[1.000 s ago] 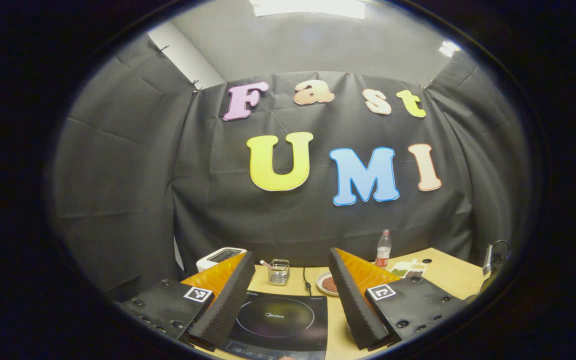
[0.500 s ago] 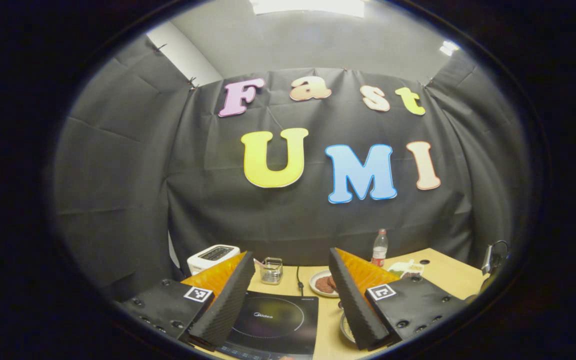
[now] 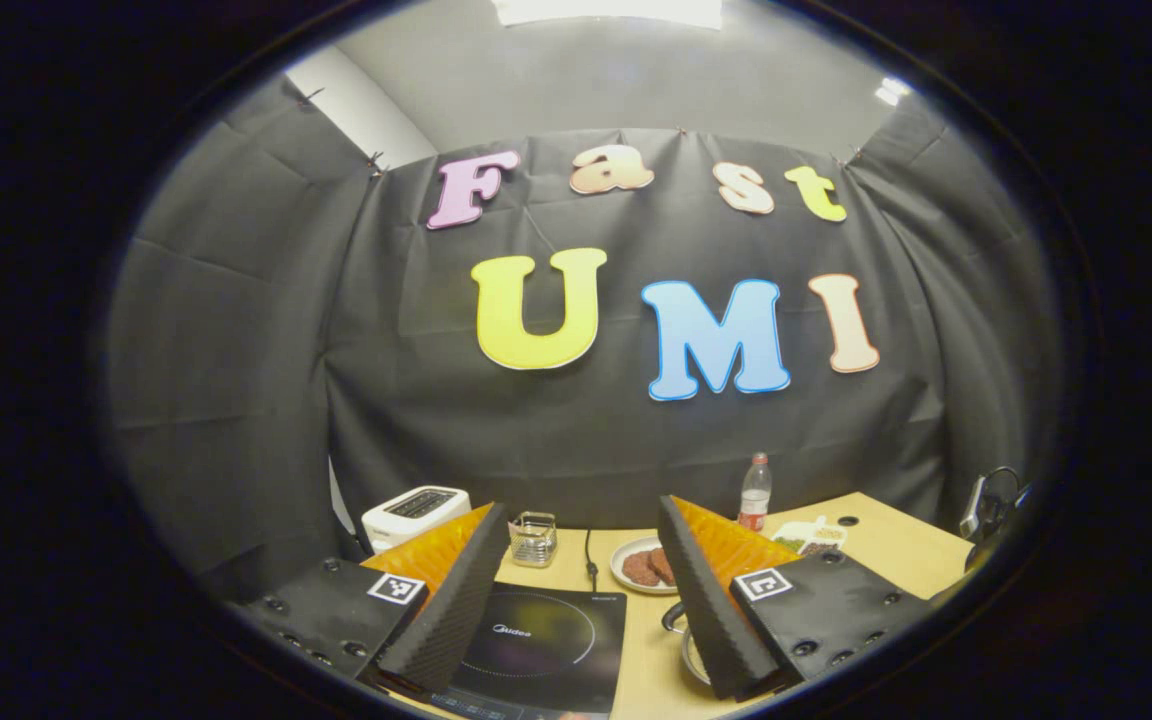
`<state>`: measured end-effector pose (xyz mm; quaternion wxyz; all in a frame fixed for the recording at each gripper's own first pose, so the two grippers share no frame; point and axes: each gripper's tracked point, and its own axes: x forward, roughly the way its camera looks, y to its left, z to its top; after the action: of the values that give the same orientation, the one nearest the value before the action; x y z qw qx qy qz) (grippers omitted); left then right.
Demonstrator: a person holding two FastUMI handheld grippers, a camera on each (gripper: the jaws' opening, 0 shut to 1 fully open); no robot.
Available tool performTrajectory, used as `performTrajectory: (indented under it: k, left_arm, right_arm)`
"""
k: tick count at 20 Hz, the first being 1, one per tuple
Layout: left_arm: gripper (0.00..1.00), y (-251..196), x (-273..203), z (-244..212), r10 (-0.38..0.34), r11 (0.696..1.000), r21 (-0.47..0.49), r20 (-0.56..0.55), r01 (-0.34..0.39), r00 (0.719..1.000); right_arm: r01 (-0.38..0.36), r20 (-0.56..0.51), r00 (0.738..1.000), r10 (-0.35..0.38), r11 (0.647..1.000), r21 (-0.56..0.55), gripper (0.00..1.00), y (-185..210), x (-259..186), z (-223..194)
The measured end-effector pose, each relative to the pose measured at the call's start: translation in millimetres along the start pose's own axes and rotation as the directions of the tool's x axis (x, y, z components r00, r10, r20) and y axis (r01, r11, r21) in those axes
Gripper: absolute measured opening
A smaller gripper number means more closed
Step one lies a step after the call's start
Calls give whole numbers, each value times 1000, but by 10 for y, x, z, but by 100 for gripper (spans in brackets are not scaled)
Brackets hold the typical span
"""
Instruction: First push the handle of the pot to place it horizontally, then grasp the pot with both hands and set it on the induction cooktop.
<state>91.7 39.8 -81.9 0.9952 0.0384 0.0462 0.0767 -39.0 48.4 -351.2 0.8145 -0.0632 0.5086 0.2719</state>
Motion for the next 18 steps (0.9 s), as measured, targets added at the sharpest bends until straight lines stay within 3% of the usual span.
performTrajectory:
  k: [12, 18]
  left_arm:
    - [99, -114, 95, -213, 13, 1000, 25, -46, -11, 999]
    - [94, -220, 160, -431, -6, 1000, 27, -89, 9, 996]
  right_arm:
    - [131, 12, 991, -132, 989, 60, 1, -672, 198, 198]
    - [233, 54, 969, -242, 964, 128, 1, -958, 287, 325]
